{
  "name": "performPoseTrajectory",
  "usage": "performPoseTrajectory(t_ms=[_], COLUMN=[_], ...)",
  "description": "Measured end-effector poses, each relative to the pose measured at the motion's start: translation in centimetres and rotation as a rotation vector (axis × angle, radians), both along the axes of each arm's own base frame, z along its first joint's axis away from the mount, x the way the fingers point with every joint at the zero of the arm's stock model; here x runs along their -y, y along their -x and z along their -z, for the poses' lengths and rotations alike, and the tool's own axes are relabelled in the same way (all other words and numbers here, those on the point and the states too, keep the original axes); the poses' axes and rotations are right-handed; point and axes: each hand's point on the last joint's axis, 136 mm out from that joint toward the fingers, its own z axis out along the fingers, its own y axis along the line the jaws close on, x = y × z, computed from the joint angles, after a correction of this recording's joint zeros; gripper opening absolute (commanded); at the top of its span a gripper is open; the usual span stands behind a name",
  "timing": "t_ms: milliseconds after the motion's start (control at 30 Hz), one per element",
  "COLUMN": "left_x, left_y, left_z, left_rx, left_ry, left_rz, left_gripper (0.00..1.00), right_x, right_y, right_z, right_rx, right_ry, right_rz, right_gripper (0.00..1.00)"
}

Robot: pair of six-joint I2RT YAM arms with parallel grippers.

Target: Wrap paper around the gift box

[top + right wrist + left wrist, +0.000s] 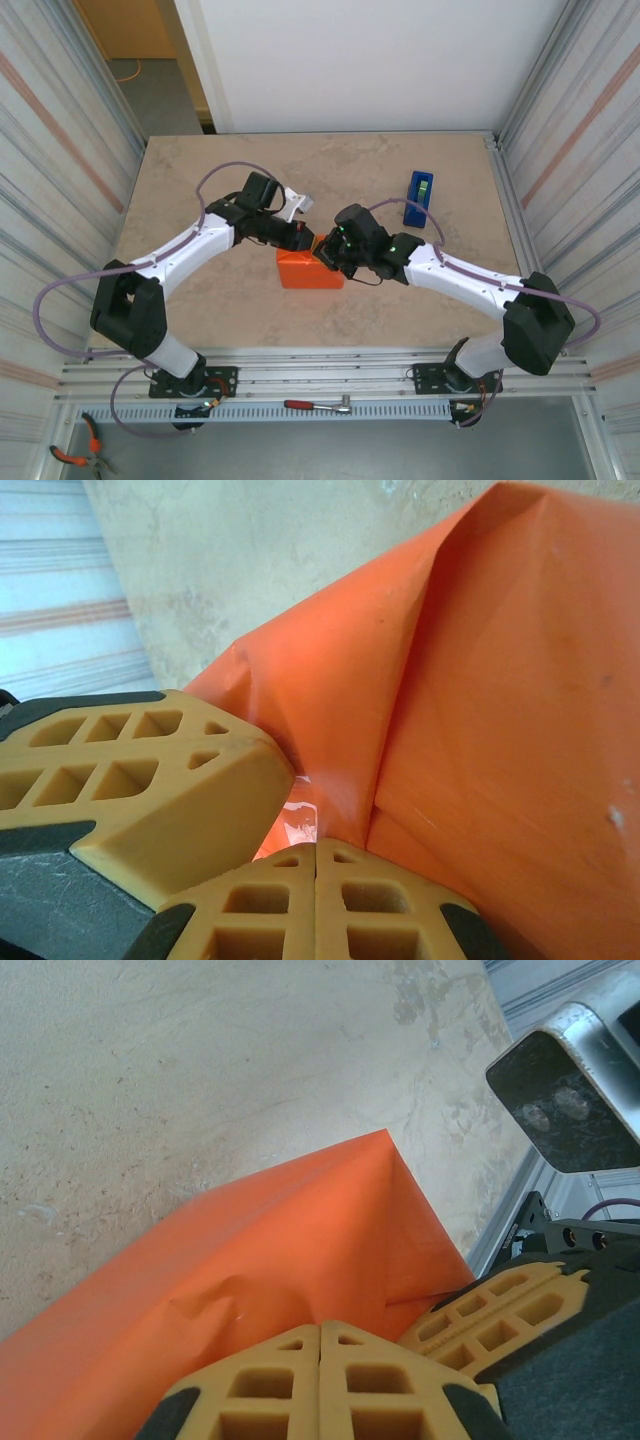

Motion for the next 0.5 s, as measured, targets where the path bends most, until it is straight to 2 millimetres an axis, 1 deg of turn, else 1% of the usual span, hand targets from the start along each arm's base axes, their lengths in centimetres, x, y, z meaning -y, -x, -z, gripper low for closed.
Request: performPoseTrajectory(t_ms=[167,367,500], left_x=[-0.5,-1.6,-1.8], left_y=[0.0,0.2,0.5], left_z=[-0.4,-1.7,-2.2], left_rx=[-0.004,0.012,0.027], left_ry=[-0.007,-0.006,-0.005], left_rz=[-0.009,-0.026,-0.017], left_gripper=[0.00,0.00,0.00], right_x=[0.0,0.0,0.0], right_y=[0.0,0.0,0.0], right_z=[0.0,0.0,0.0], right_rx=[0.000,0.000,0.000], right_ry=[0.000,0.000,0.000], right_rz=[0.000,0.000,0.000], right_gripper=[0.00,0.00,0.00])
